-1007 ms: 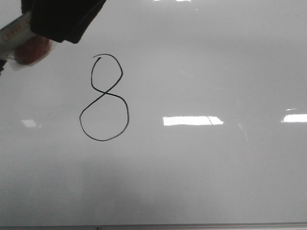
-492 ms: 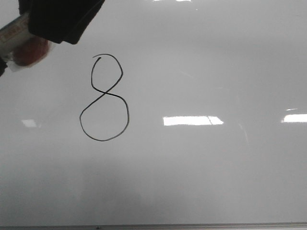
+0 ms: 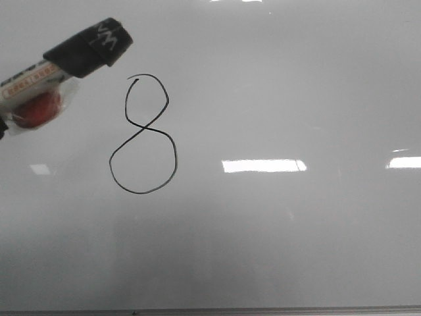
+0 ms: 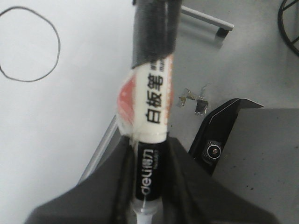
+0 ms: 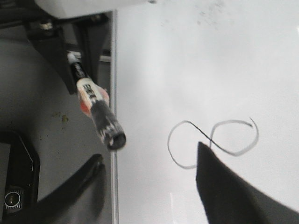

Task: Write number 8 on whiteboard

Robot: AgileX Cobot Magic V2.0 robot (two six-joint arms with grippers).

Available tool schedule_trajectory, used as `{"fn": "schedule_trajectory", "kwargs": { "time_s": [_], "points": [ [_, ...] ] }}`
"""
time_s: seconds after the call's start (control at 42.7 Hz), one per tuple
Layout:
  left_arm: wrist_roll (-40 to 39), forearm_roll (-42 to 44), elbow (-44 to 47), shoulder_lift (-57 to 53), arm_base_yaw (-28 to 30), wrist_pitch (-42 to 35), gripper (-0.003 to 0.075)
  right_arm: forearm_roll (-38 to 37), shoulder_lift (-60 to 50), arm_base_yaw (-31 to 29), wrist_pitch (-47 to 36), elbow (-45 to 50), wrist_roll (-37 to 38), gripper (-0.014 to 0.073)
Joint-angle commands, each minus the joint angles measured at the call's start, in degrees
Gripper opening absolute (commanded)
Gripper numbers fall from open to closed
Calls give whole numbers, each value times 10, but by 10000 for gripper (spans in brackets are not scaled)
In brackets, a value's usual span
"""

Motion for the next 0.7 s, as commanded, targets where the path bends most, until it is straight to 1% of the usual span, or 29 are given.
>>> {"fn": "schedule_trajectory", "kwargs": {
  "time_s": [0.0, 0.094, 0.187, 0.328, 0.398, 0.469, 0.515, 0.539, 0.633, 0.679],
  "points": [
    [-72, -11, -14, 8, 7, -49, -20, 38, -72, -63, -35, 44, 26, 423],
    [-120, -11, -13, 22, 40, -86, -20, 63, -131, -131, -77, 127, 56, 419],
    [-156, -11, -9, 33, 86, -118, -20, 77, -204, -192, -134, 213, 102, 385],
    [-172, -16, 14, 43, 169, -159, -21, 92, -306, -277, -219, 343, 178, 290],
    [-178, -18, 33, 43, 200, -185, -21, 94, -348, -303, -240, 388, 200, 234],
    [-181, -34, 53, 43, 228, -212, -21, 94, -386, -319, -248, 424, 203, 167],
    [-181, -53, 73, 43, 244, -247, -20, 94, -411, -327, -248, 450, 203, 112],
    [-181, -58, 78, 43, 248, -260, -20, 94, -418, -327, -248, 454, 203, 93],
    [-181, -65, 113, 43, 251, -348, -20, 94, -446, -327, -256, 482, 203, -30],
    [-181, -65, 126, 44, 251, -390, -20, 94, -446, -327, -264, 488, 202, -74]
  ]
}}
